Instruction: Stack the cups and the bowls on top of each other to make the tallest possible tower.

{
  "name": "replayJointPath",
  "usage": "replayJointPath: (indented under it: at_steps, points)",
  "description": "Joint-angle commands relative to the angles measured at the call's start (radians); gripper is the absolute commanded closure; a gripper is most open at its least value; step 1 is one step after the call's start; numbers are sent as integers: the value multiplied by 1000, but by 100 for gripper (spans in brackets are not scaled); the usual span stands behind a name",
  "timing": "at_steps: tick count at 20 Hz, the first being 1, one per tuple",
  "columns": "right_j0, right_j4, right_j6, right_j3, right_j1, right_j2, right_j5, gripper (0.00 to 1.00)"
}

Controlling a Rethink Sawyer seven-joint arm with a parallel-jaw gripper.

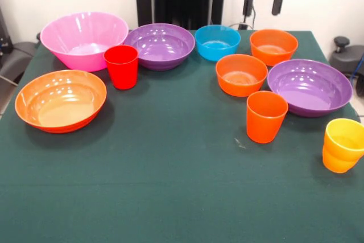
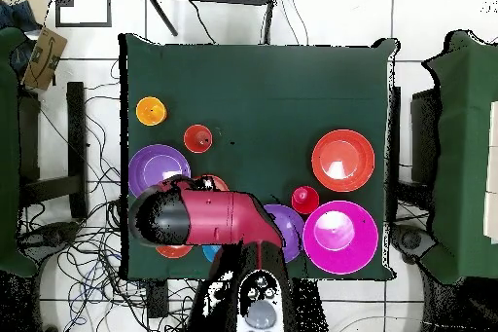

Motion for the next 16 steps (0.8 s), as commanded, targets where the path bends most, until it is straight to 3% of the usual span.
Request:
replayJointPath:
  at_steps: [1,6,16]
  points:
    - [10,-30,122,-165,133,23,19,0]
    - [14,-33,115,-206,159,12,43,0]
    - [-23,-56,71,-71,163,58,-17,0]
